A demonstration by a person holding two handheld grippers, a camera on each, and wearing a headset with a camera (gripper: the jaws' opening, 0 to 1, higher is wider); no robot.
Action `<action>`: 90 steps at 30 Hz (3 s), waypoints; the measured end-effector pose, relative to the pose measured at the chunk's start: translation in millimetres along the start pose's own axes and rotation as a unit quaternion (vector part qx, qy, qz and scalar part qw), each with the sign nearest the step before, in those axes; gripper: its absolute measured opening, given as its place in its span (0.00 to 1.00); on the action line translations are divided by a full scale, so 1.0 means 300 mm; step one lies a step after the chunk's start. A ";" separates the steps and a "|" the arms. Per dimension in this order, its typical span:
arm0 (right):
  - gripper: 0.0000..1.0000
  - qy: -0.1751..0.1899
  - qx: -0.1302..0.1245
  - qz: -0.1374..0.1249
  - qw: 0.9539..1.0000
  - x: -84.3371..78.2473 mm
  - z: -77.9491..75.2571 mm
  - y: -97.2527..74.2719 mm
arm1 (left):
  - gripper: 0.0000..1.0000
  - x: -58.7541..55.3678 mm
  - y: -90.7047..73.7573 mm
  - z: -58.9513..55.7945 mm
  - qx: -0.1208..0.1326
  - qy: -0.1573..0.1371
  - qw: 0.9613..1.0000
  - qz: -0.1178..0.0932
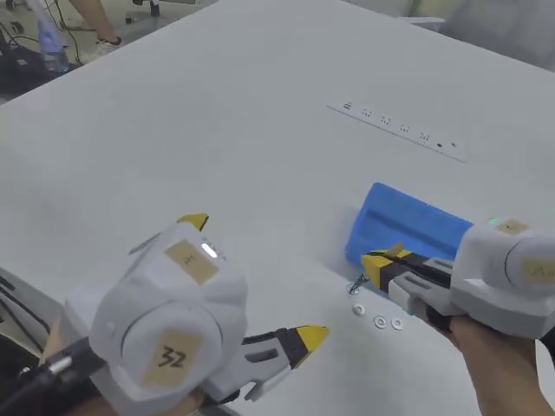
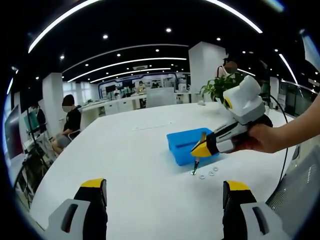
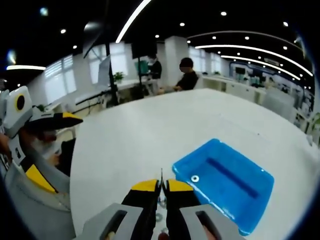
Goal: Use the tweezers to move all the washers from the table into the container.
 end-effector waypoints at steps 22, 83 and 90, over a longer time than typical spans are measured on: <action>0.02 -0.007 0.000 0.002 1.000 -0.004 0.012 0.003 | 0.98 -0.002 -0.001 0.005 0.003 0.000 1.000 0.001; 0.01 0.024 -0.070 -0.007 0.997 0.084 -0.191 0.102 | 0.98 -0.002 0.000 0.004 0.003 0.003 1.000 -0.001; 0.01 0.025 -0.073 -0.001 0.997 0.064 -0.189 0.111 | 0.98 0.006 -0.005 0.008 0.006 0.005 1.000 -0.006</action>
Point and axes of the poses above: the centre of the closed fingertips' face, and the gripper's own axes: y roughly forward along the fingers, z roughly to its left, x roughly out of its top, the point moved 2 cm from there along -y, roughly backward along the fingers, and after that the axes turned 15 degrees about -x, right-handed, at the moved point
